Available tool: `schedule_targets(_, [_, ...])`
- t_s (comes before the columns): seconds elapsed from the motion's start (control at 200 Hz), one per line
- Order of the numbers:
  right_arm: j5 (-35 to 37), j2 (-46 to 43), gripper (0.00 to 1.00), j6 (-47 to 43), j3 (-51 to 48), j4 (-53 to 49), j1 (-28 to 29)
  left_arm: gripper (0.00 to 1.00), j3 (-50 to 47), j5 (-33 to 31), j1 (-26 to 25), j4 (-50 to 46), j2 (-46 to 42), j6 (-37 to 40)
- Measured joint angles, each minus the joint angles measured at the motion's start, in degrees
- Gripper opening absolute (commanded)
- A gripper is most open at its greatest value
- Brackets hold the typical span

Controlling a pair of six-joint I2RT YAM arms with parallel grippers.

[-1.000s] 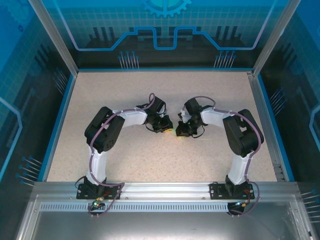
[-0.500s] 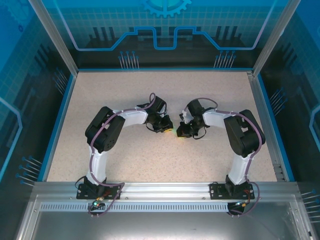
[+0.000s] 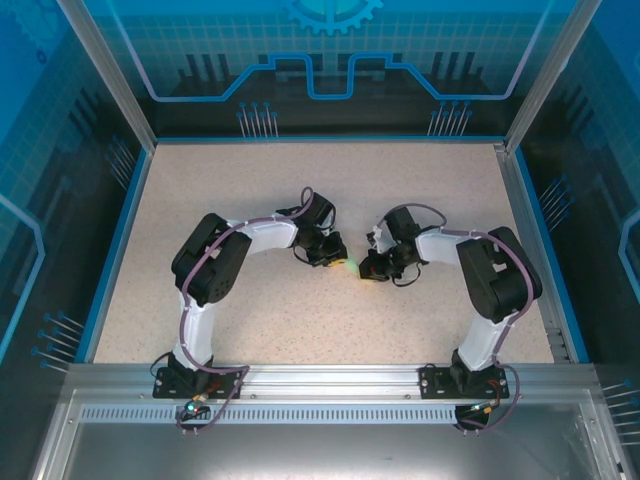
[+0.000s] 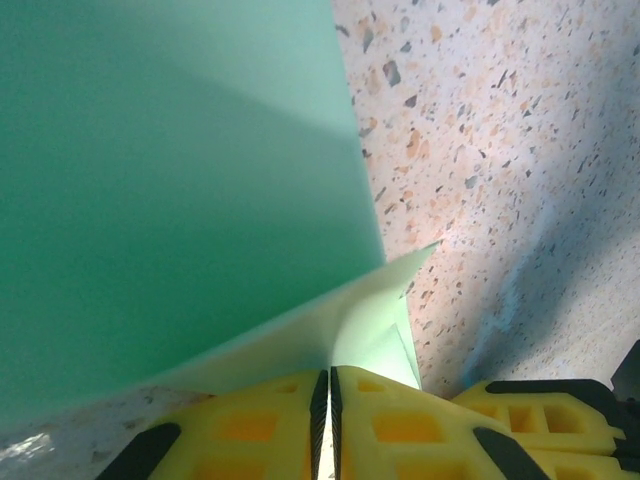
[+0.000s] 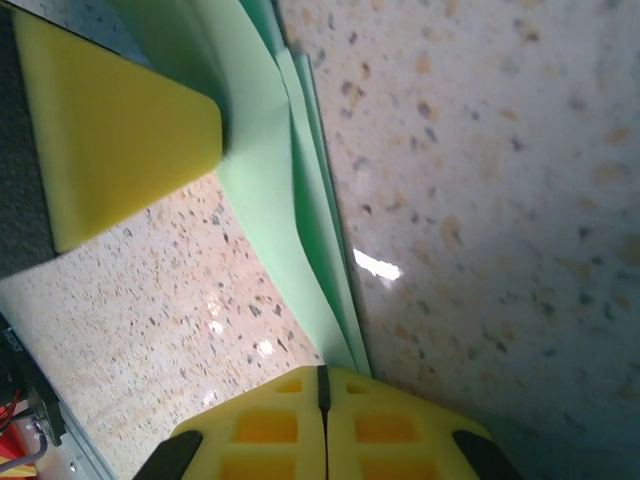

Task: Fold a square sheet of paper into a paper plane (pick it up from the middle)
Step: Fold the wing for the fifth time at the center of the table.

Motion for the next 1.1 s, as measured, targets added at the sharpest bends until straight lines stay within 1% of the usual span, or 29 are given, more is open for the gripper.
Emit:
schedule_targets(0.26, [0.02, -2.43, 0.05, 1.92, -2.51, -0.81, -0.63, 0.14, 0.31, 0.00, 0.00, -0.37, 0.15, 0.02])
schedule_targets(0.41, [1.88, -6.21, 0.06, 3.58, -3.21, -6.08, -0.48, 0.14, 0.33, 0.00, 0.00, -0.37, 0.15, 0.09])
schedule_targets(0.485, [2.67, -8.85, 0.06, 4.31, -2.54, -7.39, 0.39, 0.13, 0.33, 0.00, 0.00, -0.37, 0.15, 0.20])
schedule_targets(0.55, [3.17, -9.46, 0.06, 4.63, 0.09, -8.15, 1.60, 0.13, 0.33, 0.00, 0.00, -0.39, 0.15, 0.22])
schedule_targets(0.65, [3.54, -7.61, 0.05, 4.72, 4.59, -7.54, 2.36, 0.13, 0.48, 0.00, 0.00, -0.55, 0.20, 0.24])
schedule_targets(0.73, [3.69, -4.52, 0.05, 4.74, 6.86, -6.34, 2.40, 0.13, 0.68, -0.02, 0.00, -0.81, 0.26, 0.26])
schedule_targets(0.905, [4.11, 0.87, 0.05, 4.76, 7.32, -5.70, 2.40, 0.13, 0.85, -0.02, 0.00, -1.01, 0.37, 0.35])
schedule_targets(1.1, [4.04, 2.97, 0.05, 4.72, 8.11, -5.40, 2.43, 0.13, 1.07, -0.02, 0.00, -1.38, 0.44, 0.44])
